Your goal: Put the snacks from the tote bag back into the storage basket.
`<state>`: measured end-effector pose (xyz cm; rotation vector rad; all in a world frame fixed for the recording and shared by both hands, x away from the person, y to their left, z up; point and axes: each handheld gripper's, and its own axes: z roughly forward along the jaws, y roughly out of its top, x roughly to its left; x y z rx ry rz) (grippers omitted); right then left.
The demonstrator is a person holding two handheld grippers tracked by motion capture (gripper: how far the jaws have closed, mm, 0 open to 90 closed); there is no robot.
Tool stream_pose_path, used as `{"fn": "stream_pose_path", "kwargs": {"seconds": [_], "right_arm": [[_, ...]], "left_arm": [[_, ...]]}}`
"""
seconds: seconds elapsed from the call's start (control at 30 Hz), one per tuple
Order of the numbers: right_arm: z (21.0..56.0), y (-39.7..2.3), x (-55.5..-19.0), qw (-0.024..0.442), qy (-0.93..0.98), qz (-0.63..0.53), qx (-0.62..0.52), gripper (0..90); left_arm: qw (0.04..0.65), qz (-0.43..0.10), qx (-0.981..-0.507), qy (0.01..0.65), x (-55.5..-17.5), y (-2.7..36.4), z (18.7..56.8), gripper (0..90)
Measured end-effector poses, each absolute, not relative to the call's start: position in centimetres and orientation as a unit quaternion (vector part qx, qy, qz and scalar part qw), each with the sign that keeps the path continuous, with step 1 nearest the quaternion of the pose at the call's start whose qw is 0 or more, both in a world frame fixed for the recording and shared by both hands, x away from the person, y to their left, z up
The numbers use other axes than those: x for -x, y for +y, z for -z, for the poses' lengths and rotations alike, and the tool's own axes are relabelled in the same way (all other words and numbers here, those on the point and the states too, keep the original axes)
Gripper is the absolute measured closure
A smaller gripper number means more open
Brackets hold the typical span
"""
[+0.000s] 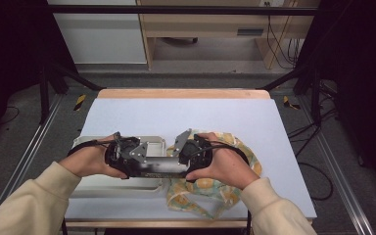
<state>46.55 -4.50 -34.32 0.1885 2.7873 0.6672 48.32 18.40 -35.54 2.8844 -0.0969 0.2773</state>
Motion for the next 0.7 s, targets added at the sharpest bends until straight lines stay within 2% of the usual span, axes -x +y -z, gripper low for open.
{"fn": "stream_pose_path", "kwargs": {"seconds": [0.23,0.7], "right_arm": [[33.9,-8.1,-45.9,0.137,0.938,-0.289,-0.131,12.1],[37.2,-15.7,-43.4,0.178,0.853,-0.382,-0.307,9.5]], "left_arm": [[0.129,-0.103,-0.986,-0.013,-48.8,20.1,35.0,43.4],[0.13,-0.118,-0.984,0.017,-48.5,23.6,33.9,43.4]]}}
